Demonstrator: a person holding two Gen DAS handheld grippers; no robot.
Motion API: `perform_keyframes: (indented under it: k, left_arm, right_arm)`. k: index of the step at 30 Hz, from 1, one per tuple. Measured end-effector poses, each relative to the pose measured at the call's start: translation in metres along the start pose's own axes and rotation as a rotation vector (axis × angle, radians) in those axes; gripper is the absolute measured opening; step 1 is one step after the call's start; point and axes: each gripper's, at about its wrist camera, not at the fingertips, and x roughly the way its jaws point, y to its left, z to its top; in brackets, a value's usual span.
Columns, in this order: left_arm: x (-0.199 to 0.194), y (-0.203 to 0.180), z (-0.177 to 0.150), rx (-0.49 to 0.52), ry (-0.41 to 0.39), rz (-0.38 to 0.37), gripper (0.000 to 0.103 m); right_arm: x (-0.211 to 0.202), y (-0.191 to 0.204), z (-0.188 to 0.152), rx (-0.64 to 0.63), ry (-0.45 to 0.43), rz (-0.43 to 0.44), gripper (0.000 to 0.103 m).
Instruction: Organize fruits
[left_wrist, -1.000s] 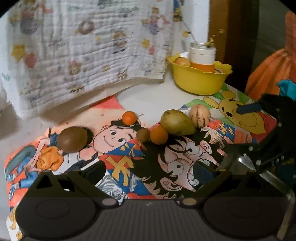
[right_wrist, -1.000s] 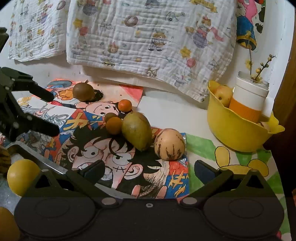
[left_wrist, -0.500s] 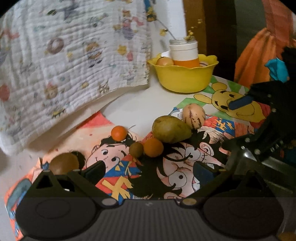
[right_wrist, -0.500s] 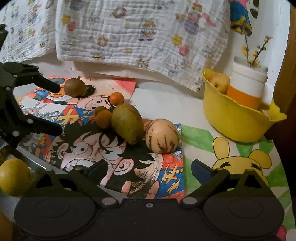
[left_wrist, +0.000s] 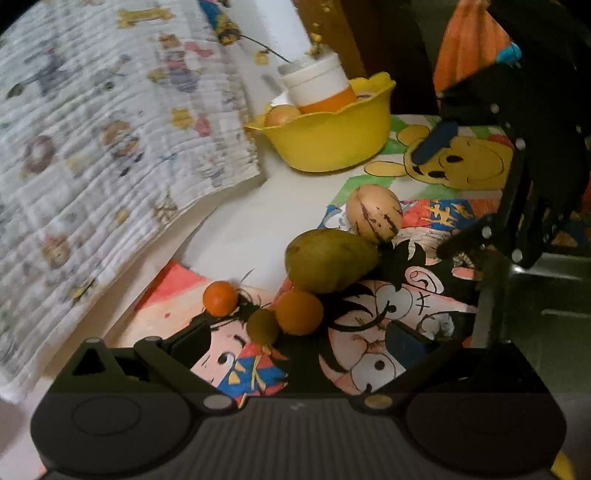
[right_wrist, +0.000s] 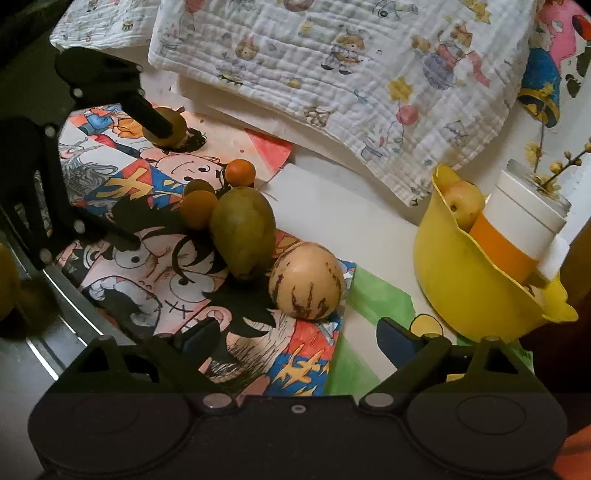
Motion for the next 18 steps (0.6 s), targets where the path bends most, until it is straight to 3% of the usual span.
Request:
perform_keyframes:
  k: [5,12,18]
  left_arm:
    - [0.017,-0.005,0.003,0.067,0.01,0.0,0.096]
    - [0.019,-0.007,0.001,0.101,-0.034,-0.036,0.091]
    - [0.03,-0.01,0.002,0.181,-0.02,-0.014,0.083]
  right_arm:
    - [0.012,-0.001,0.001,-0.036,0.003,-0.011,0.088]
    - [0.022,-0.003,-0.006,-0.017,-0.013,-0.018,0.085]
    - [0.026,-0.002,0.0,-0.066,-0.017,-0.02,0.084]
